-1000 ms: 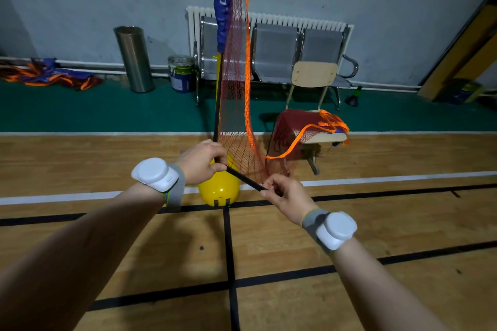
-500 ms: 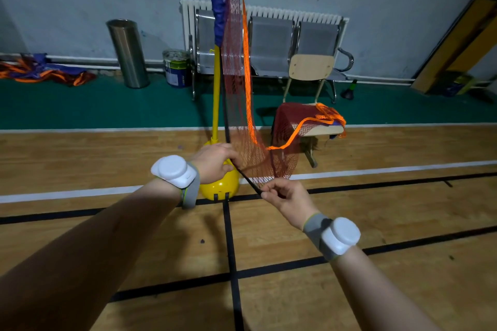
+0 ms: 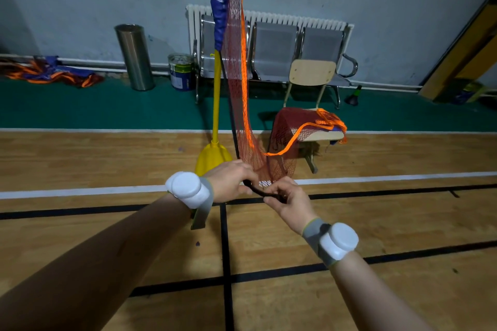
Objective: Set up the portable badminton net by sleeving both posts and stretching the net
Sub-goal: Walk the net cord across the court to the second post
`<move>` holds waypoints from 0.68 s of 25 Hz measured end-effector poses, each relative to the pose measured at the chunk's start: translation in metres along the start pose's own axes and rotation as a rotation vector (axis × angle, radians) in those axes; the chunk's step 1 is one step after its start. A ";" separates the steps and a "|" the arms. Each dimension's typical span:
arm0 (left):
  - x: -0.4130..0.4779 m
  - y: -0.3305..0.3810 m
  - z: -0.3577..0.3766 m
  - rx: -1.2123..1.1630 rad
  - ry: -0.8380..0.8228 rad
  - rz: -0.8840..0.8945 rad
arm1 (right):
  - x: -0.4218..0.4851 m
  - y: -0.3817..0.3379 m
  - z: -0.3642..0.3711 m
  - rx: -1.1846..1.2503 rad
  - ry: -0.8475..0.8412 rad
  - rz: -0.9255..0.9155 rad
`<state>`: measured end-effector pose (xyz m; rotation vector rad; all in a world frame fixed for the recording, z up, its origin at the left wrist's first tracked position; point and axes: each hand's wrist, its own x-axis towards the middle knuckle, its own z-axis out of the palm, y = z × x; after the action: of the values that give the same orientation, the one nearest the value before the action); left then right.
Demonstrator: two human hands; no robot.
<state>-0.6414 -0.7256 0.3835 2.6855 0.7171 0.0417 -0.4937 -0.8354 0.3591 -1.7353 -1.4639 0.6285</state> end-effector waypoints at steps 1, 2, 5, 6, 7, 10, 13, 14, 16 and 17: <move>-0.001 0.002 -0.001 -0.021 0.017 -0.012 | 0.000 0.003 -0.001 -0.031 -0.004 -0.003; -0.003 0.004 -0.003 -0.047 0.034 -0.029 | 0.000 0.006 -0.002 -0.051 -0.006 -0.002; -0.008 0.005 -0.007 -0.086 0.071 -0.068 | 0.001 0.011 0.002 -0.050 0.006 -0.002; -0.010 0.005 -0.009 -0.082 0.080 -0.076 | 0.002 0.013 0.002 -0.040 0.000 -0.007; -0.014 0.004 -0.010 -0.078 0.091 -0.087 | 0.003 0.014 0.002 -0.026 -0.014 -0.008; -0.022 0.001 -0.013 -0.065 0.104 -0.128 | 0.003 0.017 0.002 0.072 -0.070 0.055; -0.029 -0.003 -0.015 -0.059 0.111 -0.157 | 0.001 0.014 0.004 0.184 -0.086 0.098; -0.032 -0.004 -0.017 -0.067 0.121 -0.162 | 0.000 0.012 0.004 0.137 -0.077 0.067; -0.038 -0.008 -0.020 -0.090 0.137 -0.179 | -0.002 0.010 0.005 0.051 -0.073 0.015; -0.042 -0.011 -0.021 -0.092 0.144 -0.183 | -0.004 0.009 0.005 0.053 -0.083 0.016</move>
<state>-0.6859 -0.7302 0.4022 2.5375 0.9774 0.2174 -0.4927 -0.8391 0.3485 -1.6995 -1.4778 0.7486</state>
